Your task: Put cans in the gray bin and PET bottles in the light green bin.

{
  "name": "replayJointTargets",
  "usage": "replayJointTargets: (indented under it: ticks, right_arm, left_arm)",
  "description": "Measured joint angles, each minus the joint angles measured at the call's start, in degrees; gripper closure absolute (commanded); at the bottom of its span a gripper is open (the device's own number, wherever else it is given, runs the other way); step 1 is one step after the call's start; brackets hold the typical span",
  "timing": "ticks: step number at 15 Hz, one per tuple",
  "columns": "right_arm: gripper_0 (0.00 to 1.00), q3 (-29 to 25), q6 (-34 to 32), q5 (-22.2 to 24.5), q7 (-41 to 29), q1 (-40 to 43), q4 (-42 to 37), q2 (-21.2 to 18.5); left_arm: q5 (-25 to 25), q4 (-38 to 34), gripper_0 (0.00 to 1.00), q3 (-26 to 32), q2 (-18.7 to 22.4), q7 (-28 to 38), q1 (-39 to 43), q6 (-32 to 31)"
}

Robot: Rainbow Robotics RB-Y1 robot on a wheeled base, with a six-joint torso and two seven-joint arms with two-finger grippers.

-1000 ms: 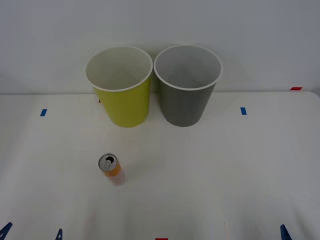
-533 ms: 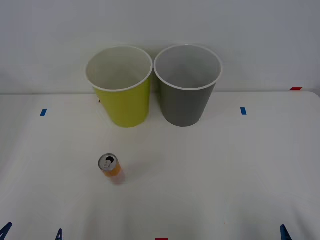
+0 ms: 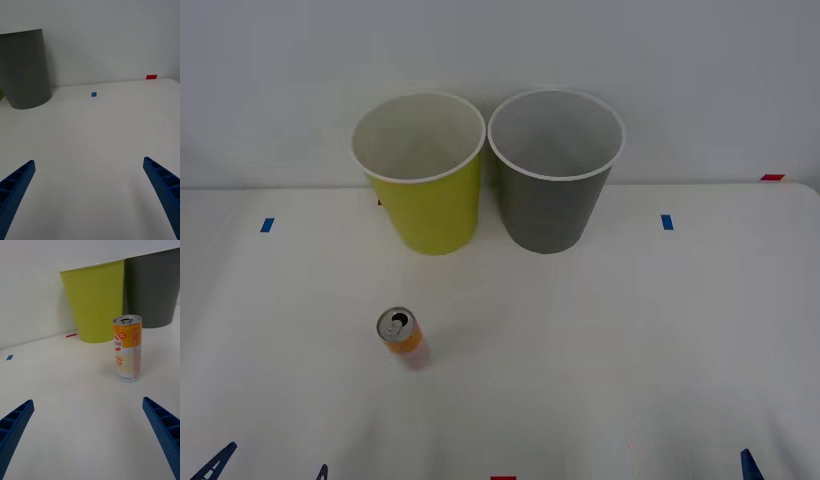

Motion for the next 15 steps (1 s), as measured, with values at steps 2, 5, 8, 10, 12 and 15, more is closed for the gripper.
replayJointTargets:
  ticks: [2, 5, 8, 10, 12, 15]
  right_arm:
    - [0.00, 0.00, 0.00, 0.00, 0.00, 0.00, -0.01, 0.00]
    - [0.00, 0.00, 0.00, 0.00, 0.02, 0.00, 0.01, 0.00]
    - [0.00, 0.00, 0.00, 0.00, 0.00, 0.00, 0.00, 0.00]
    - [0.00, 0.00, 0.00, 0.00, 0.00, 0.00, 0.00, 0.00]
    - [0.00, 0.00, 0.00, 0.00, 0.00, 0.00, 0.00, 0.00]
    - [0.00, 0.00, 0.00, 0.00, 0.02, 0.00, 0.00, 0.00]
  left_arm:
    - [0.12, 2.07, 0.00, -1.94, 4.15, 0.05, -4.81, -0.03]
    - [0.54, 5.75, 0.00, -6.35, 9.26, 0.41, -13.03, -0.03]
    - [1.51, 9.61, 0.00, -10.85, 12.19, 1.00, -20.97, 0.02]
    - [2.94, 11.42, 0.00, -13.15, 13.12, 1.75, -25.33, 0.28]
    - [7.34, 11.96, 0.00, -16.68, 14.48, 2.29, -29.64, 0.29]
    - [9.73, 13.80, 0.00, -21.25, 15.79, 2.88, -36.08, 0.36]
